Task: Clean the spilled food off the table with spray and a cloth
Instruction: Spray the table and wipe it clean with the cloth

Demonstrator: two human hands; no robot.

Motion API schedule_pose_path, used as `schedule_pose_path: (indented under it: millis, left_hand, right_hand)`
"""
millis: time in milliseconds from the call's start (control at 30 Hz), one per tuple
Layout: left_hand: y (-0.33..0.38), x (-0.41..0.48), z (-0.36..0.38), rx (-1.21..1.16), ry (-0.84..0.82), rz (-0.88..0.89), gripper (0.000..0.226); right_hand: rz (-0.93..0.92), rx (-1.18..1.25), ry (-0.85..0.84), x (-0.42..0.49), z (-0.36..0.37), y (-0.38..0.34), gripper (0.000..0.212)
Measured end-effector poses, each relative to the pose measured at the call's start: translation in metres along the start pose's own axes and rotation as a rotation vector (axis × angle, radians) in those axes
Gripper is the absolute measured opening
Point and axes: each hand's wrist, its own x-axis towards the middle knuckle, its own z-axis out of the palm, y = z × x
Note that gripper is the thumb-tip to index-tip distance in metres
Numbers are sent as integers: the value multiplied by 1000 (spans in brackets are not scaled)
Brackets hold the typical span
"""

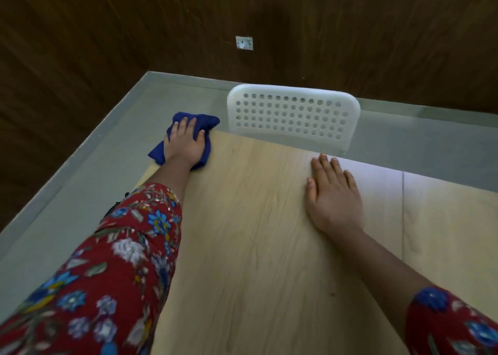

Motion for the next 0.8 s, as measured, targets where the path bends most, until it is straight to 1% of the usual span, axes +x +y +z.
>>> schedule_pose_path:
  millis: [167, 333, 433, 533, 633, 667, 700, 733, 800]
  left_hand:
    - [-19, -21, 0, -24, 21, 26, 55]
    - [-76, -121, -6, -6, 53, 70, 55]
    - [-98, -147, -8, 23, 32, 38, 55]
    - [-82, -125, -6, 38, 42, -30, 56]
    - [-34, -88, 0, 39, 38, -80, 60]
    - [-14, -84, 3, 41, 38, -63, 60]
    - [4, -88, 8, 47, 47, -3, 61]
    - [22, -102, 14, 55, 49, 100, 62]
    - [37, -157, 21, 65, -6, 390, 64]
  right_hand:
    - [-3, 11, 12, -2, 0, 0, 65]
    - [-11, 4, 2, 0, -4, 1, 59]
    - [-17, -5, -4, -2, -2, -1, 63]
    - [-14, -6, 3, -2, 0, -2, 64]
    - [-9, -9, 15, -1, 1, 0, 57]
    - [-10, -6, 21, 0, 1, 0, 56]
    - [-10, -4, 27, -1, 1, 0, 57]
    - [-11, -1, 29, -2, 0, 1, 59]
    - [-25, 2, 12, -2, 0, 0, 64]
